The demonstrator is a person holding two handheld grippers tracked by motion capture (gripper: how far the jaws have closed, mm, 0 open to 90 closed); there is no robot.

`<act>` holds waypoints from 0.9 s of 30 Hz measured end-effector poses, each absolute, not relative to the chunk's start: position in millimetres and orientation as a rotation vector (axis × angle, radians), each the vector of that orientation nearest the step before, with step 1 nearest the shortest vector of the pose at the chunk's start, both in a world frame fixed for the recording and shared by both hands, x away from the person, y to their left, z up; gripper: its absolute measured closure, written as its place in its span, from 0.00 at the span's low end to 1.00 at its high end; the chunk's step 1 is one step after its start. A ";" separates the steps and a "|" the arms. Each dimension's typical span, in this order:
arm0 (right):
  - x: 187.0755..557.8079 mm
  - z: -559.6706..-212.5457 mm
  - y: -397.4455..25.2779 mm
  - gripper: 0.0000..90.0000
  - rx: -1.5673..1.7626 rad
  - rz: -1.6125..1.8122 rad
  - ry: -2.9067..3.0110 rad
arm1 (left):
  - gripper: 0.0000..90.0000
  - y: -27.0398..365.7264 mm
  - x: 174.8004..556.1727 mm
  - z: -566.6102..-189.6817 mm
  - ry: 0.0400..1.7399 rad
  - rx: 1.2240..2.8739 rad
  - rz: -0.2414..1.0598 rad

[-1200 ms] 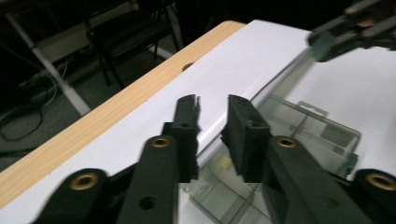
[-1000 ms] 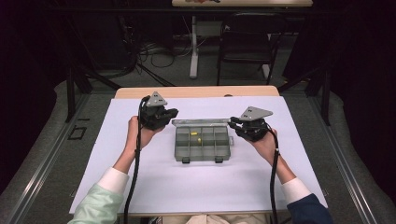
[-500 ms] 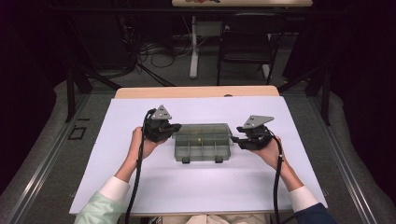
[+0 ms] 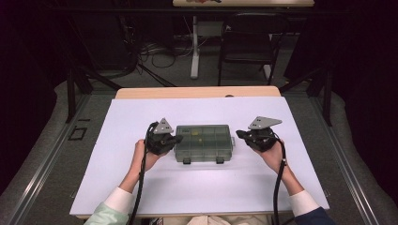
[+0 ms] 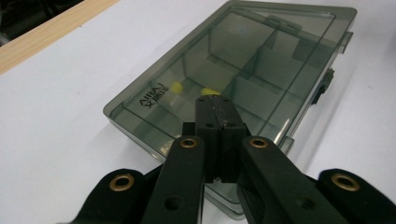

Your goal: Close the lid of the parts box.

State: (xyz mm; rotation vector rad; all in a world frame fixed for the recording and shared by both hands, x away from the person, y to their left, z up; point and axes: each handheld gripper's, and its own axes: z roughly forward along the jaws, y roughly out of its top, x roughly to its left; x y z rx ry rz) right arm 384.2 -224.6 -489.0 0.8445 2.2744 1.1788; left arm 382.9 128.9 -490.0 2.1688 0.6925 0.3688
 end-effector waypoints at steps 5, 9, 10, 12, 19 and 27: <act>379.3 -488.8 -210.5 1.00 0.829 1.197 2.292 | 1.00 128.2 380.7 -494.4 0.694 2.174 0.374; 378.1 -494.4 -202.7 1.00 0.824 1.182 2.325 | 1.00 128.6 381.0 -499.5 0.705 2.175 0.365; 377.8 -496.4 -201.1 1.00 0.824 1.175 2.329 | 1.00 128.9 381.0 -500.8 0.704 2.176 0.367; 378.0 -499.9 -199.1 1.00 0.825 1.165 2.343 | 1.00 129.5 381.3 -503.4 0.709 2.165 0.358; 379.4 -508.6 -194.5 1.00 0.832 1.144 2.378 | 1.00 128.2 381.6 -514.0 0.724 2.182 0.349; 383.4 -518.5 -193.7 1.00 0.847 1.101 2.410 | 1.00 127.1 383.7 -520.5 0.726 2.208 0.329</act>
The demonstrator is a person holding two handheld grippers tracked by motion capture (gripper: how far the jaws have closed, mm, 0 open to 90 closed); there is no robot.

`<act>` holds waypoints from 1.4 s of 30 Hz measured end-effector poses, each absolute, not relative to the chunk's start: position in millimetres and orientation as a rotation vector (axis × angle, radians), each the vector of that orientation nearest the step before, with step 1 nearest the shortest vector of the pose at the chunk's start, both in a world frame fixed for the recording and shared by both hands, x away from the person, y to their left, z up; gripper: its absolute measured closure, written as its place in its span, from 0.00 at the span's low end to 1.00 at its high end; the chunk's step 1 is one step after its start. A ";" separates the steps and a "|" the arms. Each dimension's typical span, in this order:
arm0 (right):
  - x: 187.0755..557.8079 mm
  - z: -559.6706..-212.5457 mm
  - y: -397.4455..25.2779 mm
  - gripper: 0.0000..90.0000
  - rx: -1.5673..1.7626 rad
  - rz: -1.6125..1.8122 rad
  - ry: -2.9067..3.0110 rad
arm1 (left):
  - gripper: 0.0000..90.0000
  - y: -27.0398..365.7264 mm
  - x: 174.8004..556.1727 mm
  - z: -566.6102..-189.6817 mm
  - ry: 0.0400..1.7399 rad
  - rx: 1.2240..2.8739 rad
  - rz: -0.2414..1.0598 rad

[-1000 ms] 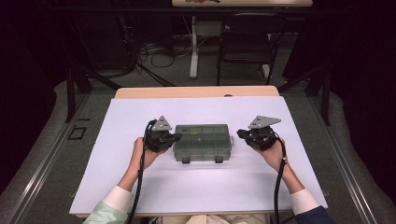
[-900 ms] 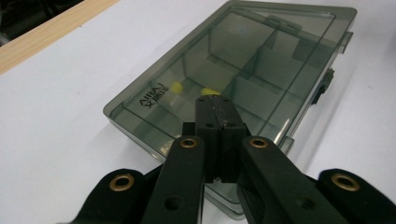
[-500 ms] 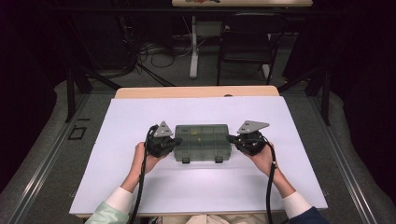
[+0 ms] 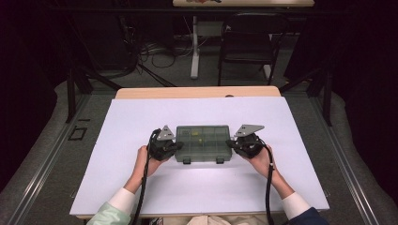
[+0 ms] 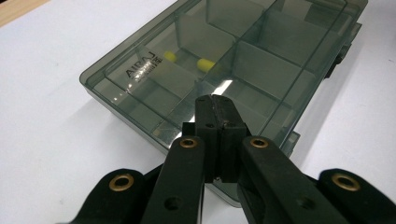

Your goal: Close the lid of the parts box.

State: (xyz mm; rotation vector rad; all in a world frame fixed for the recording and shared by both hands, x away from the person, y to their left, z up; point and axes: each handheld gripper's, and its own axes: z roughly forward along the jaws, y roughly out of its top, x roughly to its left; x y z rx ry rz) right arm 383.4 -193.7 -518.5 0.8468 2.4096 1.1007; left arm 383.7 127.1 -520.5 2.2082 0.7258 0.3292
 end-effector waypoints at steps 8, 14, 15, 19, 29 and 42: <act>384.5 -522.5 -198.0 1.00 0.857 1.133 2.409 | 1.00 125.8 381.0 -521.7 0.709 2.227 0.358; 384.9 -522.9 -199.9 1.00 0.874 1.147 2.409 | 0.99 124.6 377.3 -522.9 0.708 2.219 0.412; 384.6 -523.2 -200.0 1.00 0.869 1.148 2.404 | 0.93 124.3 375.8 -523.0 0.707 2.215 0.420; 382.8 -522.6 -202.0 0.86 0.889 1.145 2.379 | 0.71 126.1 376.1 -522.4 0.734 2.205 0.405; 376.9 -514.1 -219.2 0.41 0.950 1.183 2.369 | 0.25 143.2 370.0 -516.4 0.799 2.179 0.410; 360.9 -515.3 -236.0 0.13 0.959 1.170 2.383 | 0.02 169.5 349.4 -519.4 0.835 2.180 0.426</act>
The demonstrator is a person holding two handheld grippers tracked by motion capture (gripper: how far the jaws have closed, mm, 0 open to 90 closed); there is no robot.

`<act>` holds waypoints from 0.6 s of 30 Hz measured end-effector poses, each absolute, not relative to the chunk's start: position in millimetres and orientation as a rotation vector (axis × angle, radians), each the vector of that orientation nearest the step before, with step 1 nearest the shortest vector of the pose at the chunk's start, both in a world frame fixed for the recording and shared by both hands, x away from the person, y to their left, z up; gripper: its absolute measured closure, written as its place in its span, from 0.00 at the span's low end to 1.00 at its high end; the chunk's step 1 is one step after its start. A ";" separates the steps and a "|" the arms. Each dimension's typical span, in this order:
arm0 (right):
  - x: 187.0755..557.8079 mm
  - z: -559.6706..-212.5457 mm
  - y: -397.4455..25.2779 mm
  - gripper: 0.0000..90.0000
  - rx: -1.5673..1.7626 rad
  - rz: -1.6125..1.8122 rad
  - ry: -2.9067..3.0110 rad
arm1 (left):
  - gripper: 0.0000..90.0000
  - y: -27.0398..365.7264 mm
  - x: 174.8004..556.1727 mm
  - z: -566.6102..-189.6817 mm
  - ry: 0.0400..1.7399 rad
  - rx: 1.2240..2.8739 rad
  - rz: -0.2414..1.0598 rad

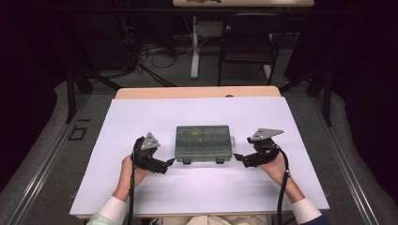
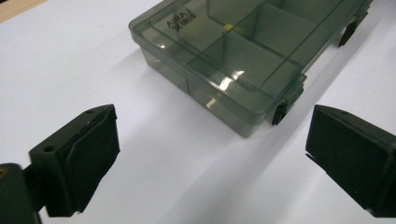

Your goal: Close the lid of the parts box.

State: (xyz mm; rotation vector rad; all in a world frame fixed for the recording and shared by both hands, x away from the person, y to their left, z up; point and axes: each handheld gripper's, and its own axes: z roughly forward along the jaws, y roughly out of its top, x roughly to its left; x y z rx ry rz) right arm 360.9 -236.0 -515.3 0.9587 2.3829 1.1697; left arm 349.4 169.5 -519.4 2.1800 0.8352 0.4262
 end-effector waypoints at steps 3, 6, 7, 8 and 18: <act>356.8 -516.1 -240.5 0.10 0.966 1.171 2.376 | 0.00 172.8 344.5 -522.6 0.842 2.191 0.432; 352.0 -518.0 -244.4 0.07 0.973 1.165 2.360 | 0.00 174.8 341.0 -525.2 0.845 2.202 0.431; 350.6 -519.2 -245.0 0.07 0.976 1.170 2.353 | 0.00 175.8 339.3 -526.4 0.847 2.199 0.430; 348.5 -520.8 -246.1 0.06 0.976 1.165 2.354 | 0.00 176.5 338.0 -527.1 0.846 2.205 0.434; 332.5 -528.4 -250.6 0.03 0.974 1.155 2.343 | 0.00 183.5 323.0 -533.1 0.849 2.189 0.464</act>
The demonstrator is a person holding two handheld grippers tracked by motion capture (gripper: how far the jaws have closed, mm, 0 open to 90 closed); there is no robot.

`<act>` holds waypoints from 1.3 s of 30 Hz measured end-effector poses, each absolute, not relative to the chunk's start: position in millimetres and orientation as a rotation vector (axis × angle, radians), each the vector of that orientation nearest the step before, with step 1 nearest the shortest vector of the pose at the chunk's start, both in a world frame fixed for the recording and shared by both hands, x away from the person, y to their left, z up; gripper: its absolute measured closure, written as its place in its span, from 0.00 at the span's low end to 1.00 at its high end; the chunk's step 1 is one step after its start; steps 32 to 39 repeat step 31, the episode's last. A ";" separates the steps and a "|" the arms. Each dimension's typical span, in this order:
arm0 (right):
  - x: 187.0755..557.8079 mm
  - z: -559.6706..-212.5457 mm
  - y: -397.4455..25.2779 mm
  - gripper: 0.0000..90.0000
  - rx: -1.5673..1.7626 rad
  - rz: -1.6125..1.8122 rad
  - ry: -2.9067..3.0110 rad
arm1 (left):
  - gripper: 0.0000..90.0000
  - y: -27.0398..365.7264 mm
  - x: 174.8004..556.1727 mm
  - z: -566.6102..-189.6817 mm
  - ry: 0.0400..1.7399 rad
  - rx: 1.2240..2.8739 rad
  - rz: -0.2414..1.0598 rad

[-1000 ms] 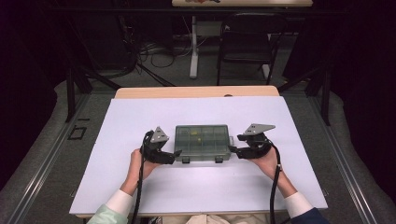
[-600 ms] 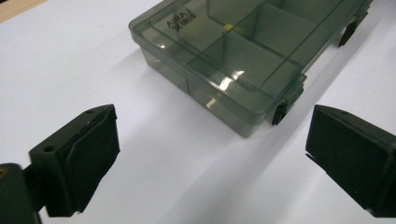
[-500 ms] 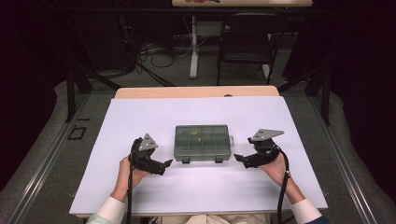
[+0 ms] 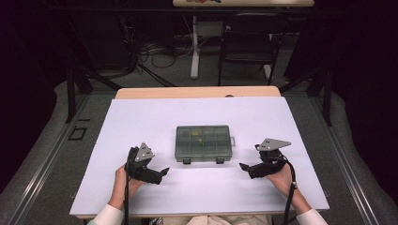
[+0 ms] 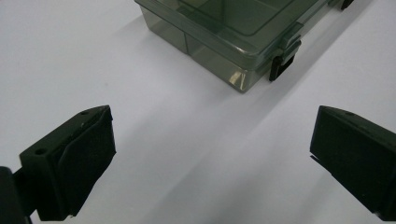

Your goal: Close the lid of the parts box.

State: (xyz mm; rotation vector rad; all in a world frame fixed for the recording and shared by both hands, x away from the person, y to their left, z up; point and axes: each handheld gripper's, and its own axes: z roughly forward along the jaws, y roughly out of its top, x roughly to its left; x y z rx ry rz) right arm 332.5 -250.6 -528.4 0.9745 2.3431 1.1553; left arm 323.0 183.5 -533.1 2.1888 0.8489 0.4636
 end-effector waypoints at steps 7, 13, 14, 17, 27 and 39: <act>323.1 -532.6 -254.1 0.02 0.977 1.170 2.298 | 0.00 188.7 315.1 -535.9 0.861 2.173 0.471; 314.5 -535.7 -257.6 0.02 0.982 1.177 2.290 | 0.00 193.1 308.5 -538.6 0.877 2.162 0.478; 312.8 -536.2 -257.7 0.02 0.980 1.173 2.285 | 0.00 193.5 307.4 -538.9 0.878 2.161 0.480; 308.7 -537.7 -258.7 0.02 0.983 1.176 2.286 | 0.00 193.4 303.8 -540.5 0.880 2.168 0.475; 294.8 -537.8 -264.1 0.00 1.005 1.194 2.234 | 0.00 196.5 297.3 -541.1 0.883 2.164 0.473; 292.9 -539.3 -264.7 0.00 1.006 1.195 2.240 | 0.00 195.8 296.8 -541.7 0.882 2.165 0.469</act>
